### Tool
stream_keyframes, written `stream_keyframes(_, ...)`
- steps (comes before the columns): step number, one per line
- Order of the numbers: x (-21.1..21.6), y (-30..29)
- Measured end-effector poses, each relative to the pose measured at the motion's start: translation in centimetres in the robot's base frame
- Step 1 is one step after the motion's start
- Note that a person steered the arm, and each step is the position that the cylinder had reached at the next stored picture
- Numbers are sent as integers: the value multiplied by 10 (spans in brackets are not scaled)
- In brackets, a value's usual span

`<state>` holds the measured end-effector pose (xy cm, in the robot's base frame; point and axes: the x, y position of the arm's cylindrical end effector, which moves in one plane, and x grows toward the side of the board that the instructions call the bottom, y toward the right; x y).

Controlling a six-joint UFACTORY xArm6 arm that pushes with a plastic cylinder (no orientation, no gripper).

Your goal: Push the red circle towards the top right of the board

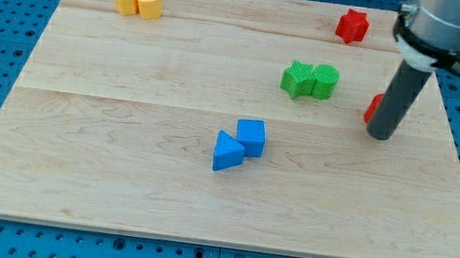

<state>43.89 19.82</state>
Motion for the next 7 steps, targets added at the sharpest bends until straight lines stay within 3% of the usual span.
stream_keyframes(4, -71, 59)
stream_keyframes(6, -31, 20)
stream_keyframes(7, -62, 18)
